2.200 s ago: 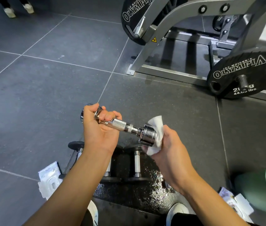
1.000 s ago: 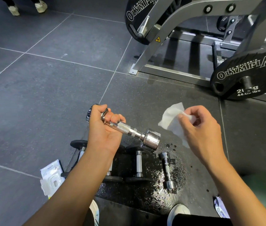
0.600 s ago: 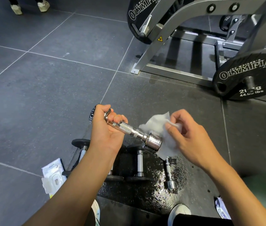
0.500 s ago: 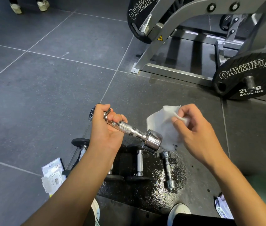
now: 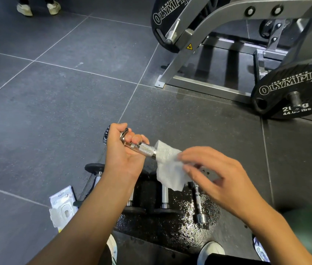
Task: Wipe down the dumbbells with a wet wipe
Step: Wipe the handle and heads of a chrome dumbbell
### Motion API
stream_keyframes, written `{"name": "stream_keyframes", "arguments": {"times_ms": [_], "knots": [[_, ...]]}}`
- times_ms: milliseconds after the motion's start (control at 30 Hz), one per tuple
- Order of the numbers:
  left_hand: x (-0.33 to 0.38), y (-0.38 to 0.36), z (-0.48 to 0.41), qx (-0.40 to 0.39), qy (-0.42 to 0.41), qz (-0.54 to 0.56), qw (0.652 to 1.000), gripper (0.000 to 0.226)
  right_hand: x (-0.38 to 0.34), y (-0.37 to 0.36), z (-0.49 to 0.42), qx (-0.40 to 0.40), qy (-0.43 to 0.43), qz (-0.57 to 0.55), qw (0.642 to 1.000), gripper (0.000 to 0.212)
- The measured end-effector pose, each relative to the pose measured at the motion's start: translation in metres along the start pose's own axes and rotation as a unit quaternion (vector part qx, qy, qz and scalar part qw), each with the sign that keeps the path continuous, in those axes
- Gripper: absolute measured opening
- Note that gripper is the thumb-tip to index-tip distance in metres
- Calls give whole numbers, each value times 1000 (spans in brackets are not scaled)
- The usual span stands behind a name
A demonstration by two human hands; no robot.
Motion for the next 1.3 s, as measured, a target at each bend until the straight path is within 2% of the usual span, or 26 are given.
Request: {"name": "stream_keyframes", "arguments": {"times_ms": [100, 200, 267, 300, 367, 400, 467, 500, 533, 600, 633, 700, 767, 833, 867, 900, 933, 967, 1000, 1033, 1067, 1100, 1133, 1167, 1233, 1300], "knots": [[-2, -1, 0, -1, 8, 1, 1000, 28, 2, -12, -10, 84, -68, 68, 992, 24], [-6, -3, 4, -4, 14, 0, 1000, 26, 4, -30, -20, -16, -113, 71, 991, 46], [-9, -3, 6, -9, 13, -9, 1000, 25, 4, -42, -22, -72, -167, 63, 981, 40], [-10, -4, 7, -13, 8, -15, 1000, 25, 3, -45, -23, -64, -192, 61, 977, 35], [-11, -5, 8, -21, -2, -24, 999, 24, 3, -45, -26, -15, -296, -80, 952, 32], [-11, -6, 9, -27, -5, -26, 999, 24, 3, -45, -27, 6, -369, -239, 898, 29], [-9, -7, 11, -41, -4, -19, 999, 23, -3, -44, -31, -38, -461, -536, 707, 30], [-8, -8, 11, -51, 0, -9, 999, 22, -6, -44, -31, -78, -467, -626, 620, 37], [-7, -8, 11, -61, 5, 3, 998, 22, -6, -45, -30, -101, -463, -685, 553, 44], [-5, -9, 11, -76, 13, 25, 997, 22, -4, -46, -30, -104, -453, -743, 481, 47], [-4, -10, 10, -77, 14, 31, 996, 23, -4, -47, -31, -91, -453, -751, 472, 46], [-4, -9, 10, -75, 10, 32, 997, 23, -10, -51, -33, -27, -436, -736, 517, 38], [-6, -9, 10, -65, 9, 31, 997, 24, -16, -61, -31, 113, -413, -636, 643, 20], [-10, -7, 9, -51, 15, 44, 998, 25, -18, -67, -27, 258, -341, -388, 816, 9], [-11, -6, 8, -43, 19, 51, 998, 26, -20, -67, -26, 289, -273, -252, 882, 10], [-11, -5, 8, -37, 23, 58, 997, 26, -19, -67, -25, 293, -178, -146, 928, 5], [-11, -5, 8, -34, 26, 65, 997, 26, -17, -68, -22, 282, -92, -69, 952, 4], [-11, -5, 8, -36, 28, 72, 996, 25, -14, -68, -21, 278, -49, -58, 957, 9], [-10, -5, 9, -43, 27, 76, 996, 24, -13, -67, -22, 281, -60, -89, 954, 9], [-10, -6, 11, -51, 23, 75, 996, 23, -13, -66, -25, 295, -134, -188, 927, 8], [-10, -7, 12, -60, 16, 67, 996, 22, -18, -64, -30, 297, -235, -321, 868, 13], [-10, -9, 13, -66, 5, 47, 997, 22, -19, -67, -33, 258, -328, -463, 782, 21], [-10, -10, 14, -70, -7, 22, 997, 22, -21, -67, -36, 193, -405, -562, 695, 25], [-10, -10, 14, -72, -15, 2, 997, 23, -18, -65, -36, 137, -461, -603, 637, 26], [-9, -8, 11, -70, -10, -3, 997, 23, -14, -63, -34, 80, -497, -634, 587, 35], [-10, -4, 9, -68, 13, 39, 997, 23, -11, -63, -32, 66, -465, -663, 583, 51]]}}
Point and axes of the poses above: each hand's wrist, its own z-axis away from the middle knuckle, its own y-axis out of the back of the hand, x = y × z, the point moved 1 cm from there along -z, towards the middle knuckle, and after that the axes turned 3 degrees about -x, right-handed, at the moved point
